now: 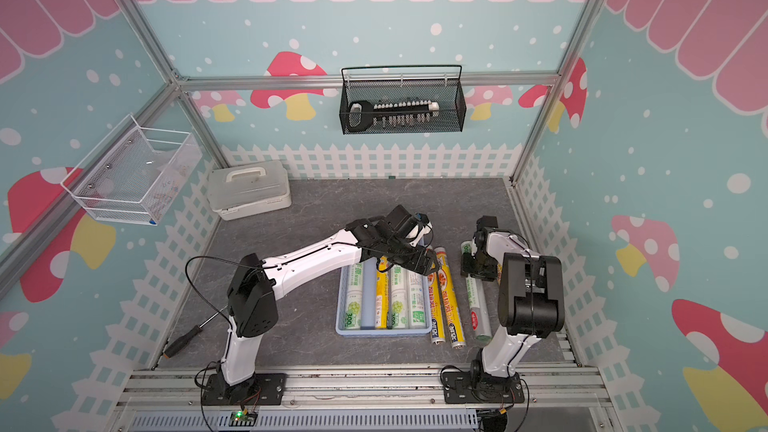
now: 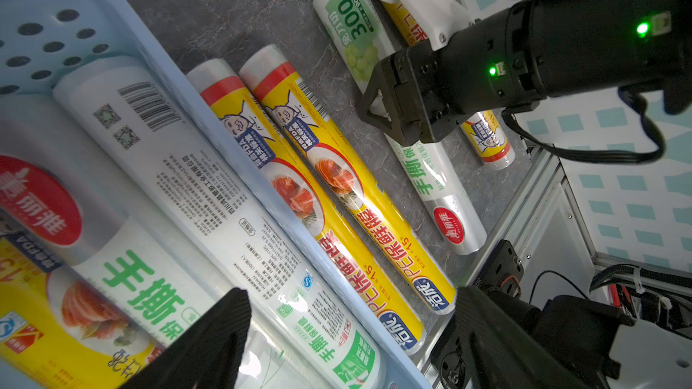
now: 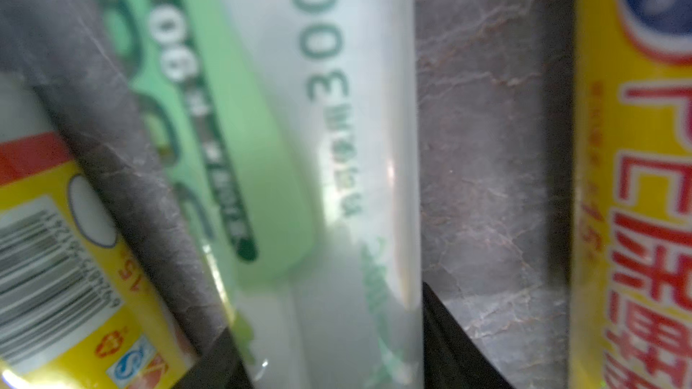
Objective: Put the plastic wrap into the basket
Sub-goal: Pick up the plastic wrap from the center of the board.
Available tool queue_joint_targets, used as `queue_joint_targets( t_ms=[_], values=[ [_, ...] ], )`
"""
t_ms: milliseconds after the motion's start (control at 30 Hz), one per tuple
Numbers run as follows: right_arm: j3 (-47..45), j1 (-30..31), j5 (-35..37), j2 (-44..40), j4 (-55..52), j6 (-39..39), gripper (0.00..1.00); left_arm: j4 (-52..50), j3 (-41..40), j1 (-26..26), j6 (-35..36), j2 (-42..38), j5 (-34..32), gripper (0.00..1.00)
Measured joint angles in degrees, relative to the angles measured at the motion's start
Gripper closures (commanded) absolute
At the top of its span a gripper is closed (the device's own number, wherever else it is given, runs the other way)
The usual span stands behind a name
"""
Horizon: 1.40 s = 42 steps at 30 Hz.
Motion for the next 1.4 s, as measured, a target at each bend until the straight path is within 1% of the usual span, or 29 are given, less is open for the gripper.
queue_joint_targets(
  t_ms=[167, 233, 467, 833, 967, 1100, 1233, 1400],
  values=[
    [0.63, 1.33, 0.13, 0.52, 0.35, 1.05, 0.4, 0.0, 0.0, 0.02, -0.02, 0.0, -0.04, 0.11],
    [0.9, 2.08, 0.76, 0.74, 0.31, 1.11, 0.37, 0.0, 0.0, 0.04, -0.02, 0.0, -0.07, 0.11],
    [-0.7, 4.57, 3.76, -0.35, -0.52, 0.85, 0.34, 0.02, -0.02, 0.28, -0.02, 0.0, -0.61, 0.11],
    [-2.03, 4.59, 3.85, -1.44, -1.33, 0.63, 0.4, 0.04, -0.26, 0.33, 0.0, -0.02, -2.21, 0.12],
    [-2.01, 4.59, 4.02, -1.44, -1.42, 0.35, 0.46, 0.0, -0.76, 0.33, -0.02, -0.02, -2.27, 0.12],
    [-1.88, 4.59, 4.42, -1.66, -1.92, -0.37, 0.56, 0.04, -1.22, 0.33, 0.0, -0.02, -2.43, 0.12],
    [-1.7, 4.59, 5.31, -3.39, -3.67, -1.29, 0.62, 0.04, -1.25, 0.33, 0.0, -0.09, -2.62, 0.11],
    [-0.17, 4.59, 6.08, -8.98, -6.36, -1.77, 0.65, 0.26, -1.73, 0.33, 0.0, -0.81, -3.93, 0.11]
  ],
)
